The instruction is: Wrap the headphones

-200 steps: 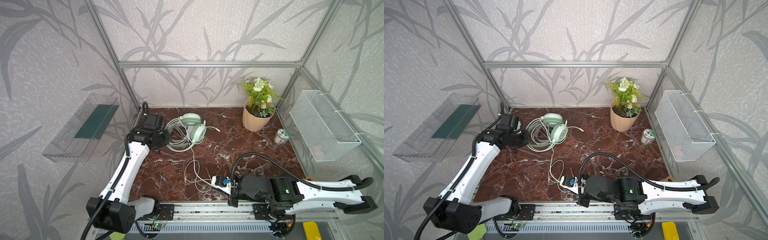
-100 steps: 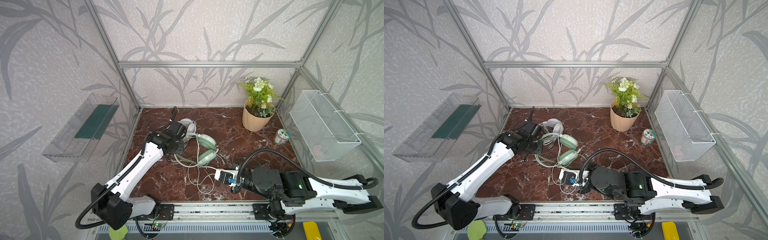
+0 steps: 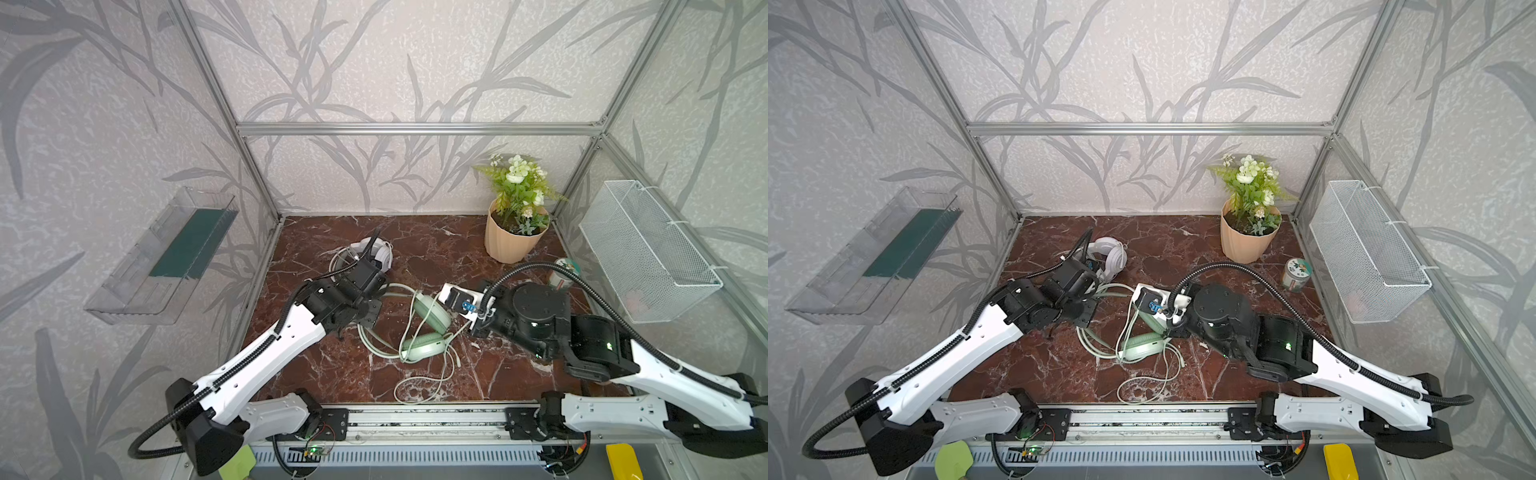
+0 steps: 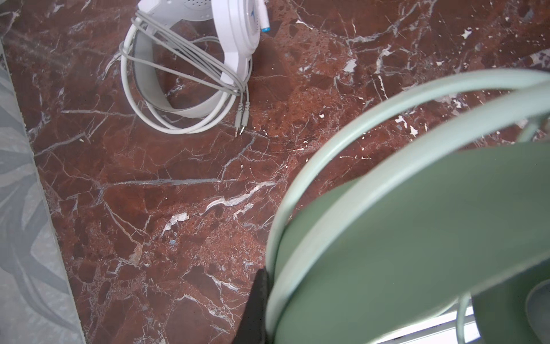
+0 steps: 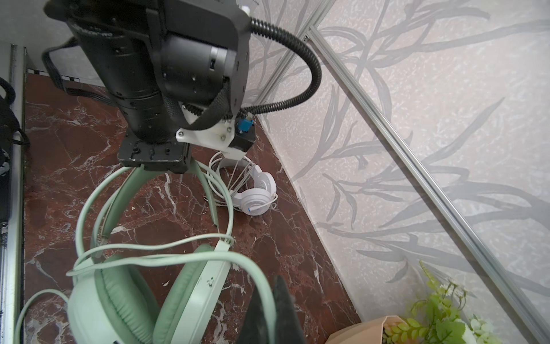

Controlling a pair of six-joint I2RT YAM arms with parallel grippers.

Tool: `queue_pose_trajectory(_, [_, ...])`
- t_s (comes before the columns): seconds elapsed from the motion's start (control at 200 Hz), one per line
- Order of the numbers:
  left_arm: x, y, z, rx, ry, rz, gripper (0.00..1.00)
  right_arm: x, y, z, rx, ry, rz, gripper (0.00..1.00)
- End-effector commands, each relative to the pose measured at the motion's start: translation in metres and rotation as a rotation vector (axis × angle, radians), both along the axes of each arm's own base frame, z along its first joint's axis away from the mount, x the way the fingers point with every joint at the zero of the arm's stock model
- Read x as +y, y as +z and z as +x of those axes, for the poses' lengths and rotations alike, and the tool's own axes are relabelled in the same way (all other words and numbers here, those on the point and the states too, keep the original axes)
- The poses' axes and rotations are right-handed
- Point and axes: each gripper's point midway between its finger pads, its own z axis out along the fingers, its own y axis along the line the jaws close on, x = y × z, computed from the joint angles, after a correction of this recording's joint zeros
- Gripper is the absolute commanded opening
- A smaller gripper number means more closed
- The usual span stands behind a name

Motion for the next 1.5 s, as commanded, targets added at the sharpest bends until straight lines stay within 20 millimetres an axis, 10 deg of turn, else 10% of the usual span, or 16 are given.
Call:
queue_pose_trajectory(0.0, [-0.011, 0.008, -0.009, -0.023, -0.096, -0.007, 0.0, 0.002, 0.019, 0.011, -0.064, -0.027, -0.006, 0.0])
queue_pose_trajectory(0.4, [-0.047, 0.074, -0.046, -0.095, -0.253, -0.371, 0.0, 0.01, 0.015, 0.065, 0.055, -0.066, 0.032, 0.0])
queue_pose_trajectory(0.83, [-0.025, 0.141, -0.077, -0.225, -0.29, -0.534, 0.0, 0.004, -0.022, 0.107, 0.187, -0.158, 0.09, 0.24])
queue_pose_trajectory(1.139, [-0.023, 0.199, -0.096, -0.315, -0.308, -0.748, 0.0, 0.016, -0.072, 0.132, 0.345, -0.188, 0.137, 0.32])
queue_pose_trajectory(1.494, [-0.012, 0.215, -0.094, -0.388, -0.268, -0.778, 0.0, 0.009, -0.132, 0.164, 0.55, -0.321, 0.308, 0.48])
